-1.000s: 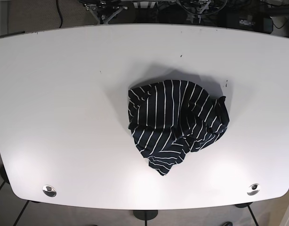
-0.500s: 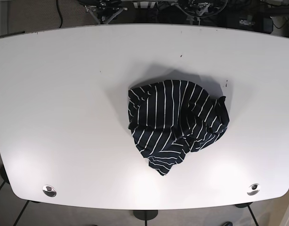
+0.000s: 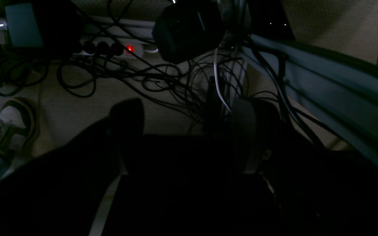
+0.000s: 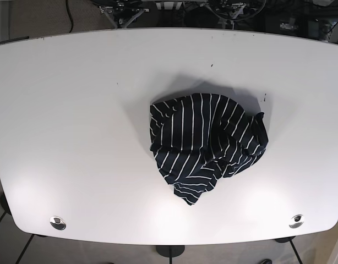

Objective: Fold the T-shirt properly

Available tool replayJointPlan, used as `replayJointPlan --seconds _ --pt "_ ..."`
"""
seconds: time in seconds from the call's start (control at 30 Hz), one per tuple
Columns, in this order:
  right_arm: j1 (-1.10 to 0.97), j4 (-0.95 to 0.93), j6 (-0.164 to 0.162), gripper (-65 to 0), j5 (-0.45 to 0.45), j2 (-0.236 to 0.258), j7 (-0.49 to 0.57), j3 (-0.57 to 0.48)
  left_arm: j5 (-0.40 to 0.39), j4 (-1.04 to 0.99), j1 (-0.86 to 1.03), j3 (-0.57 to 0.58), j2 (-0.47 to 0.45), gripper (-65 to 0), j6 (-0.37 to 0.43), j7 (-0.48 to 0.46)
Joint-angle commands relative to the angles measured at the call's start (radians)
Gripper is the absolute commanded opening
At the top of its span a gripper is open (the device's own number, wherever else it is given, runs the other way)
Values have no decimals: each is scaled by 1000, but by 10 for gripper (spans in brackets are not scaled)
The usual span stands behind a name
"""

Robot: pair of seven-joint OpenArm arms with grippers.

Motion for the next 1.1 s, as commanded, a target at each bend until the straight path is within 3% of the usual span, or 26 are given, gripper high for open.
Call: replayJointPlan --seconds 0.03,0.23,0.37,0.57,0.87,1.1 --pt "0 3 5 -579 3 5 9 -2 -2 0 6 0 -16 -261 1 -1" --pt "-8 6 5 -580 8 5 10 -2 -7 29 18 -1 -13 -261 1 -2" --pt "-46 41 4 -582 9 5 10 3 -7 173 104 -1 -7 -261 3 -2" --pt "-201 248 4 -580 8 6 4 3 -7 374 242 -3 13 -262 3 -2" --pt "-513 667 4 -580 11 65 4 5 -9 796 576 -3 33 -264 3 -2" --pt "-795 1057 2 -580 11 88 4 6 -9 1238 886 -3 58 -264 -1 -1"
